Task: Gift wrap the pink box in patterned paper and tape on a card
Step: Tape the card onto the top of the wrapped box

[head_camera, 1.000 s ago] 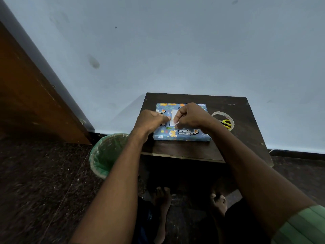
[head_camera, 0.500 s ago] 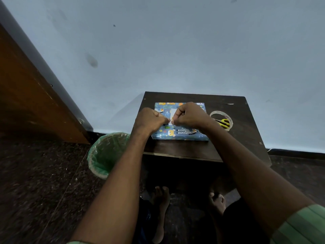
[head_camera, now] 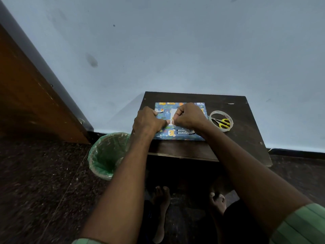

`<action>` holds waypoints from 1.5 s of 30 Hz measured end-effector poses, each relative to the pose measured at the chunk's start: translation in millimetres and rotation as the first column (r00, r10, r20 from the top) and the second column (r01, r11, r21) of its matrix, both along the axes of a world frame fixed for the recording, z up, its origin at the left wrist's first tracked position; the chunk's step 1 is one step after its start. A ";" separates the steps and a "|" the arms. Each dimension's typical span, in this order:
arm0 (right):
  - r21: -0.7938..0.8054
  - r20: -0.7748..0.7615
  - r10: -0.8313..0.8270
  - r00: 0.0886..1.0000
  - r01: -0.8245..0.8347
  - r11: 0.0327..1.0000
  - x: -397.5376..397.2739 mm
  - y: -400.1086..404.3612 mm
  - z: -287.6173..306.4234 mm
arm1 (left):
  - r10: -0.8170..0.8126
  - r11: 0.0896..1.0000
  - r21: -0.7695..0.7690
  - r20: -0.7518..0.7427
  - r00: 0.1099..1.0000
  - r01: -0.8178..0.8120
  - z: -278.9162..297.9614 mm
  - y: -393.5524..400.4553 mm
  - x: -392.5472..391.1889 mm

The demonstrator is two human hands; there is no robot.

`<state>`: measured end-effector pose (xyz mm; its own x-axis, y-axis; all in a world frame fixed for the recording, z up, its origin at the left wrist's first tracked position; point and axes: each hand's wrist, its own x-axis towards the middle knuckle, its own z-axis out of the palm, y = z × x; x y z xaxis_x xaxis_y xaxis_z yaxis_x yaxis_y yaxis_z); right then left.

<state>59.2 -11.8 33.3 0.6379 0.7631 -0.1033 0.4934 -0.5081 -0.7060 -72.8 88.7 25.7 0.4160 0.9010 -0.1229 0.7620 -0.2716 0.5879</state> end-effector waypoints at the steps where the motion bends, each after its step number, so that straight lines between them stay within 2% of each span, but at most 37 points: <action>1: 0.016 -0.002 -0.006 1.000 0.006 1.000 0.1 0.0 -0.4 | 0.004 1.000 0.003 -0.016 1.000 -0.004 0.0 -0.7 2.3; 5: -0.003 -0.005 0.038 0.999 -0.038 0.999 -3.5 0.3 -1.4 | 0.038 0.998 0.045 -0.021 0.999 -0.037 -2.9 -4.0 7.0; 10: 0.137 -0.206 -0.023 0.978 0.052 0.989 15.8 -8.6 -0.8 | 0.056 0.998 0.038 0.060 0.997 -0.059 -5.8 -3.2 9.2; 12: 0.124 -0.199 -0.003 0.980 0.028 0.992 21.1 -13.5 -0.7 | 0.037 0.999 0.007 0.075 0.997 -0.038 -4.8 -4.4 10.3; 15: 0.088 -0.176 0.064 0.982 -0.049 0.995 18.8 -18.3 1.7 | -0.005 1.000 0.022 0.018 1.000 0.005 -4.8 -8.3 15.7; 17: 0.131 -0.185 0.013 0.983 0.012 0.991 26.9 -21.6 3.6 | -0.005 0.999 0.036 0.003 1.000 0.005 -5.5 -9.4 19.8; 18: 0.141 -0.147 -0.052 0.988 0.073 0.987 34.3 -25.0 4.8 | -0.006 0.999 0.035 0.003 1.000 0.005 -6.1 -9.7 22.1; 20: 0.117 0.054 -0.146 0.988 0.139 0.983 53.2 -33.6 7.0 | -0.007 1.000 0.031 0.010 1.000 0.007 -7.3 -9.0 25.0; 22: 0.010 0.225 -0.117 0.967 0.118 0.993 70.0 -45.1 7.1 | -0.009 0.999 0.031 0.014 1.000 0.008 -8.4 -9.2 27.0; 23: -0.034 0.243 -0.090 0.966 0.101 0.994 76.3 -50.6 6.3 | -0.009 0.999 0.042 0.013 1.000 0.008 -8.2 -10.0 28.5; 25: -0.063 0.217 -0.055 0.975 0.070 0.996 84.7 -58.2 3.4 | -0.005 0.994 0.105 -0.007 1.000 0.006 -6.1 -13.4 31.3; 27: -0.043 0.226 -0.052 0.973 0.063 0.997 91.2 -63.2 2.7 | -0.018 0.972 0.234 -0.013 1.000 0.021 -1.6 -21.3 37.2; 30: -0.074 0.278 -0.069 0.958 0.093 0.993 97.9 -67.8 0.3 | -0.129 0.930 0.355 0.078 0.989 0.093 5.0 -38.3 51.3; 33: -0.156 0.292 -0.047 0.955 0.096 0.983 100.2 -78.0 -2.7 | -0.296 0.920 0.325 0.218 0.930 0.217 5.2 -57.4 70.4; 36: -0.192 0.303 -0.042 0.952 0.104 0.976 102.3 -88.8 -3.3 | -0.410 0.895 0.297 0.258 0.875 0.332 3.2 -75.6 88.4; 45: -0.293 0.250 -0.120 0.961 0.194 0.936 111.4 -112.2 0.0 | -0.452 0.880 0.279 0.242 0.858 0.385 -4.6 -93.1 117.1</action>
